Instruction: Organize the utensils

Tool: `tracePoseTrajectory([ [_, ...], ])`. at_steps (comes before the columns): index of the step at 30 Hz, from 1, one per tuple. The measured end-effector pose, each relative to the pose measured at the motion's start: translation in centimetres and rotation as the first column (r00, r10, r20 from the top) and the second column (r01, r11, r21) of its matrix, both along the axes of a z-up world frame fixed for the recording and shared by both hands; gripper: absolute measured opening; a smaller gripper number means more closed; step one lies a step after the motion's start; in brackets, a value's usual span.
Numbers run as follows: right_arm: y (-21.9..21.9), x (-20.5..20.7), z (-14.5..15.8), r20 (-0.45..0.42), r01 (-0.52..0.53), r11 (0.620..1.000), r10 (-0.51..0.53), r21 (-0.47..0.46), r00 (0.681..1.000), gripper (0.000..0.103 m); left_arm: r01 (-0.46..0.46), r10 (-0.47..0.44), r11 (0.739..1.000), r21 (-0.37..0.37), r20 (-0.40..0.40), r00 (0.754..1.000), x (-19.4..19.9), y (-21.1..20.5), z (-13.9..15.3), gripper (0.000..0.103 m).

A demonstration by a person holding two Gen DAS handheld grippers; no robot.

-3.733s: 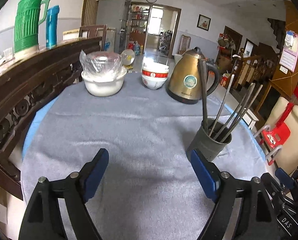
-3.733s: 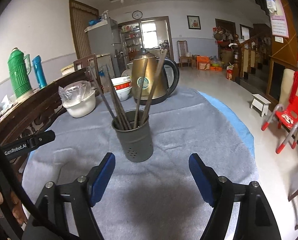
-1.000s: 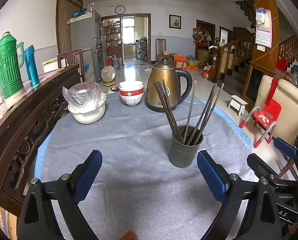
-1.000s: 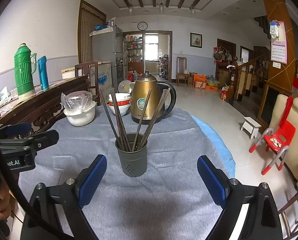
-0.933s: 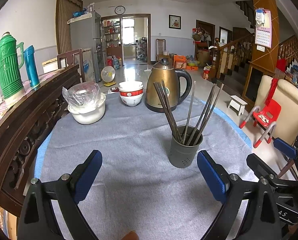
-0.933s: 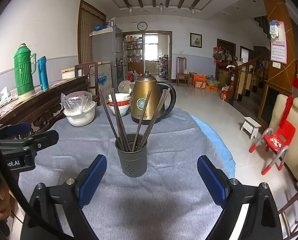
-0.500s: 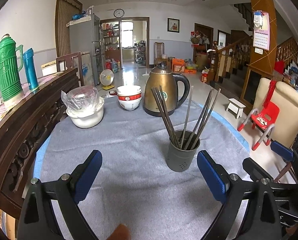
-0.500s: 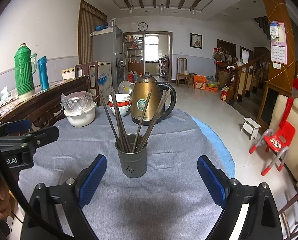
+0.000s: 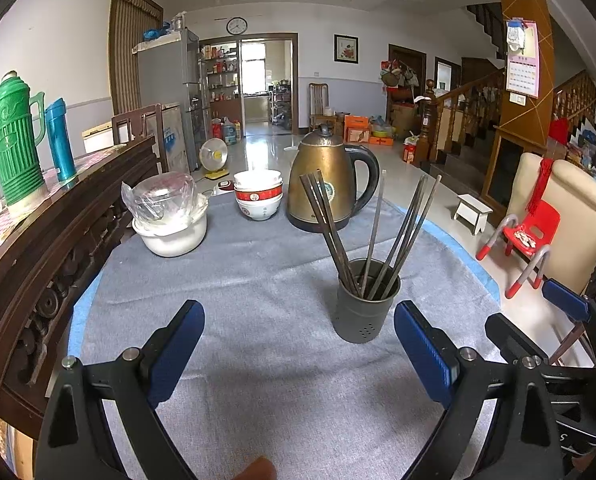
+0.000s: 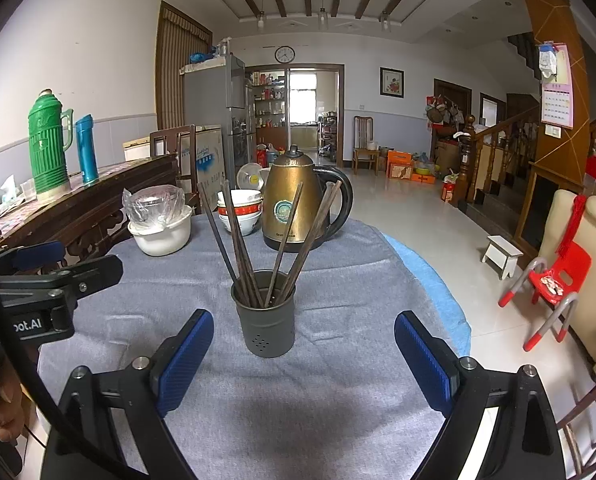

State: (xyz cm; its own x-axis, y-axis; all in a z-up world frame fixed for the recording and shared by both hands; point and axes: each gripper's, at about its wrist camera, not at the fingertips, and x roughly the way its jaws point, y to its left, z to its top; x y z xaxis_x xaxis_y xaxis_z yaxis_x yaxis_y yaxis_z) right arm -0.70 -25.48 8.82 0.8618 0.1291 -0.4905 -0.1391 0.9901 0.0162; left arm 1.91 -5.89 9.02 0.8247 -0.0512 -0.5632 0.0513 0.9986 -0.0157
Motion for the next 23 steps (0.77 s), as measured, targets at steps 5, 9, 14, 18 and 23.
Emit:
tracePoseTrajectory([
  [5,0.02,0.01,0.02,0.0,0.0,1.0,0.0,0.001,1.0,0.094,0.002,-0.002,1.0,0.002,0.001,1.0,0.05,-0.07,0.0,0.096],
  [9,0.0,0.03,-0.02,-0.001,0.0,1.0,0.0,0.001,1.0,0.094,0.007,-0.007,1.0,0.002,-0.009,1.0,0.28,-0.05,-0.02,0.096],
  [14,0.01,0.08,0.08,-0.004,0.0,1.0,0.0,0.004,1.0,0.094,0.014,-0.014,1.0,0.002,-0.017,1.0,0.49,-0.18,-0.07,0.096],
  [18,-0.01,0.09,0.03,-0.004,-0.001,1.0,0.001,0.004,1.0,0.094,0.02,-0.02,1.0,-0.001,-0.01,1.0,0.35,-0.4,0.0,0.096],
  [23,-0.01,0.15,0.03,-0.006,-0.001,1.0,0.001,0.005,1.0,0.094,0.025,-0.025,1.0,-0.005,-0.01,1.0,0.31,-0.55,0.02,0.096],
])
